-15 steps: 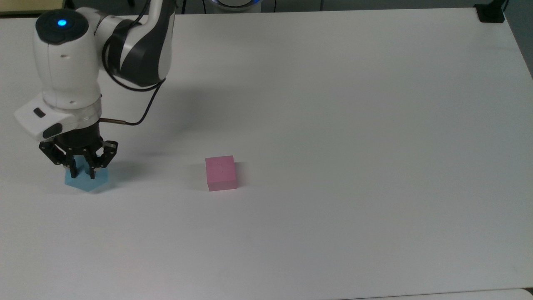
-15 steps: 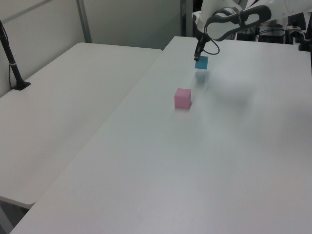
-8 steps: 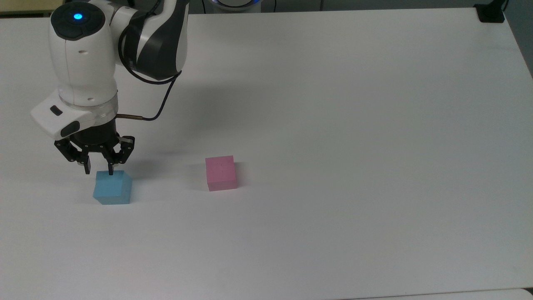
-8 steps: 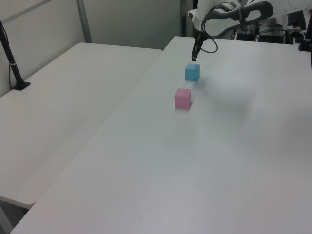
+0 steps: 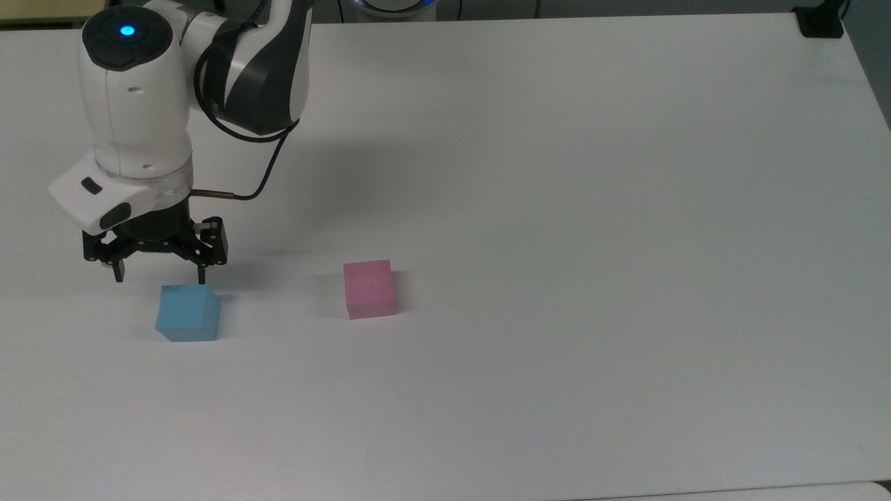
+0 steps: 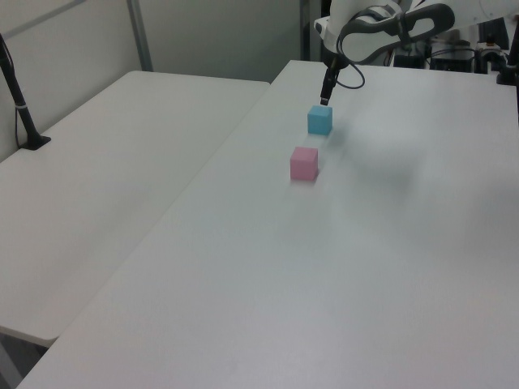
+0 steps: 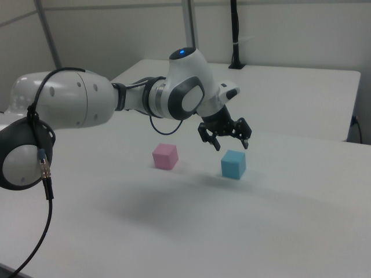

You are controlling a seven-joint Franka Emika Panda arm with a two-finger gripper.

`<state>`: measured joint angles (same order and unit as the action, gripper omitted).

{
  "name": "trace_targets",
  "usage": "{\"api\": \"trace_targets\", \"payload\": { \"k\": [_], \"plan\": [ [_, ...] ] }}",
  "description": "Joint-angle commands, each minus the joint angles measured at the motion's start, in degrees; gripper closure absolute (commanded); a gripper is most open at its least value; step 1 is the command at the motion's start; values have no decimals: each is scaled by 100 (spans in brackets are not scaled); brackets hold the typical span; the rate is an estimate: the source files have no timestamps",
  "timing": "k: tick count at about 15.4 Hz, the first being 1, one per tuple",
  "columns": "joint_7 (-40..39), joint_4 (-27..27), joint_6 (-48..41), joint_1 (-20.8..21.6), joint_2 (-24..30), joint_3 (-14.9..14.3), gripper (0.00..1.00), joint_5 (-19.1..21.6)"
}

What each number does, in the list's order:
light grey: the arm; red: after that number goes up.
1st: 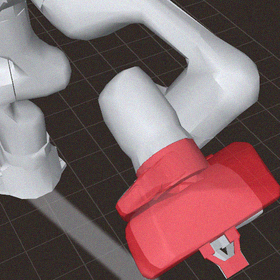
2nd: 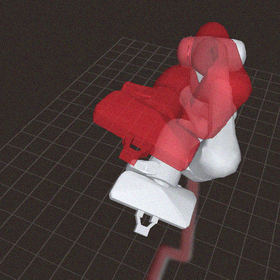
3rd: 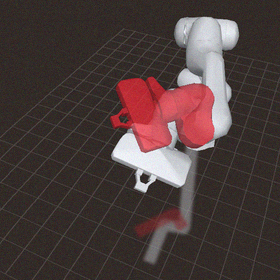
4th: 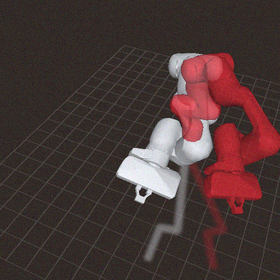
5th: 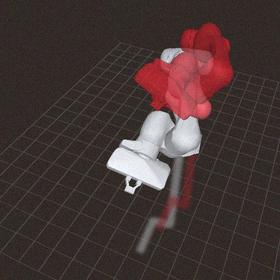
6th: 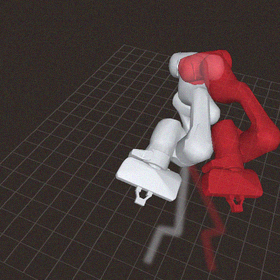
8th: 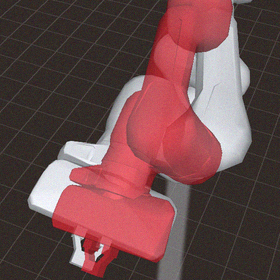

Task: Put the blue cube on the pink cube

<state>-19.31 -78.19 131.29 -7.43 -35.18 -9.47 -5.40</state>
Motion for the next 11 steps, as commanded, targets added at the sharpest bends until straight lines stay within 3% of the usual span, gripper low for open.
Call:
{"api": "trace_targets", "payload": {
  "k": [1, 11],
  "plan": [
    [443, -284, -42, 31, 38, -55, 0, 117],
    [894, -258, 643, 31, -481, -37, 0, 425]
  ]
}}
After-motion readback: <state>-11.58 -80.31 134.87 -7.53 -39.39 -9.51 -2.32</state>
